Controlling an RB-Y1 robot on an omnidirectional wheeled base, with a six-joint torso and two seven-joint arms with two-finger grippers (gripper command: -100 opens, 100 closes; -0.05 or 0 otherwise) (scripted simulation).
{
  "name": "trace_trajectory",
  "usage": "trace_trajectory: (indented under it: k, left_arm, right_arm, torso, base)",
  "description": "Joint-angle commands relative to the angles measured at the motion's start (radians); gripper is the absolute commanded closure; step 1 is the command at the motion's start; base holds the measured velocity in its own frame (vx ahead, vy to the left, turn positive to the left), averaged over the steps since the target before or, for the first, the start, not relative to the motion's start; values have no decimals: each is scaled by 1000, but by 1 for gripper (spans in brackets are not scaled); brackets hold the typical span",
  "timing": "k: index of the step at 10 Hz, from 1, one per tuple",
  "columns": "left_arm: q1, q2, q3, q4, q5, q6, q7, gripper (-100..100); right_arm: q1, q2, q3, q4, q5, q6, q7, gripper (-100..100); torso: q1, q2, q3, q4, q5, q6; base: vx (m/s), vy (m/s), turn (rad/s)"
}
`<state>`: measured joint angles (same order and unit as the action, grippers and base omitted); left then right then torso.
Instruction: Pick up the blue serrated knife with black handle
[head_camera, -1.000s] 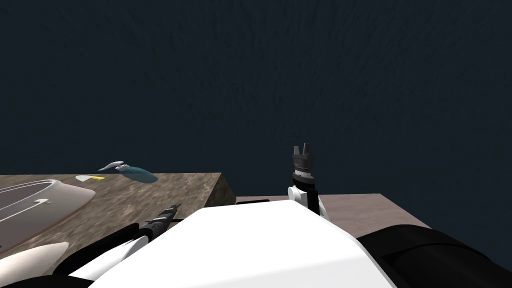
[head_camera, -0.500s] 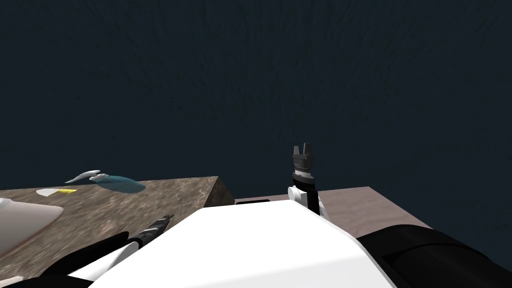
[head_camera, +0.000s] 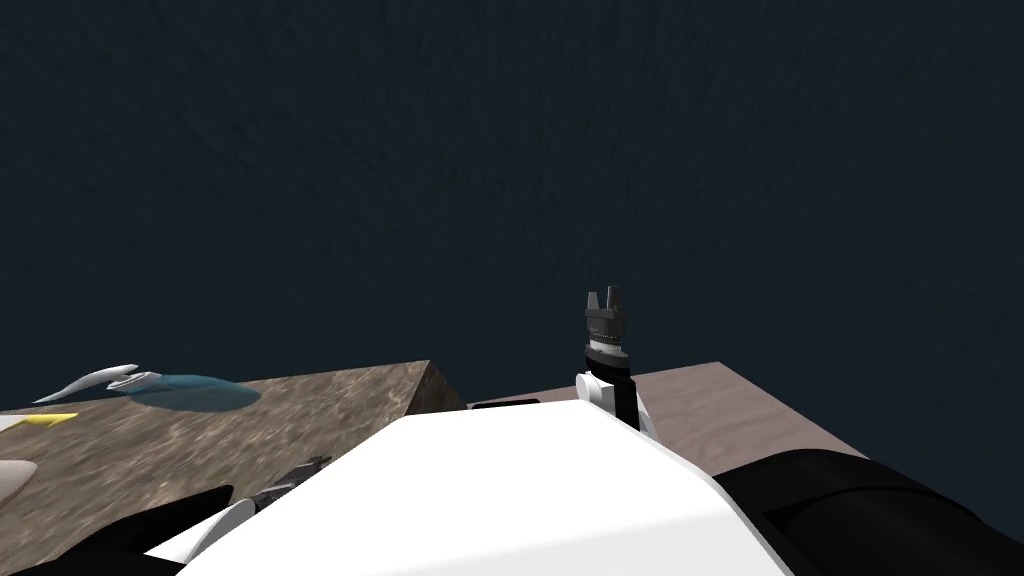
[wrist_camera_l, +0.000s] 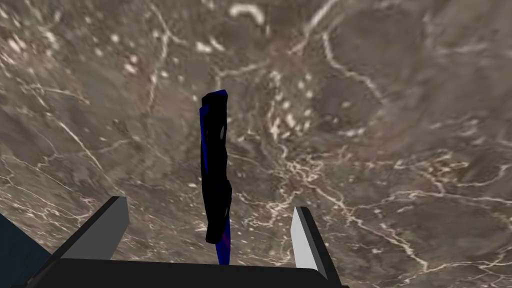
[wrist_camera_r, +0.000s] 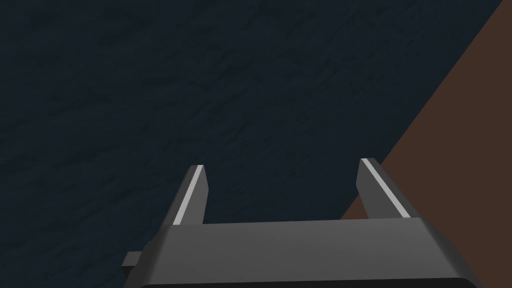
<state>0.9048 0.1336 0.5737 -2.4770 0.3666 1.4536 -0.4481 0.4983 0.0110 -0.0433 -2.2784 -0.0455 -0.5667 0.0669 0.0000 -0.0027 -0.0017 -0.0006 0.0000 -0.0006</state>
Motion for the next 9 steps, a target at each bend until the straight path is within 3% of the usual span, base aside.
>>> trace_trajectory:
  k: [1,5,7,8,9]
  left_arm:
    - [1,5,13,3,8,35,-5,-100]
    - [18,12,53,3,27,132,-26,-100]
    - [21,12,57,5,32,131,-28,-100]
    - [22,12,58,4,33,135,-29,0]
    - [12,16,48,36,22,113,-28,-100]
  right_arm:
    - [0,0,0,0,0,0,0,0]
    - [0,0,0,0,0,0,0,0]
    - [0,0,0,0,0,0,0,0]
    - [0,0,0,0,0,0,0,0]
    - [0,0,0,0,0,0,0,0]
  torso:
    - [0,0,0,0,0,0]
    - [0,0,0,0,0,0]
    - [0,1,0,0,0,0]
    - [-1,2,1,0,0,0]
    - [-1,2,1,0,0,0]
  base:
    - [36,18,-56]
    - [38,14,-99]
    - [17,9,-27]
    - [0,0,0]
    - [-9,-1,-29]
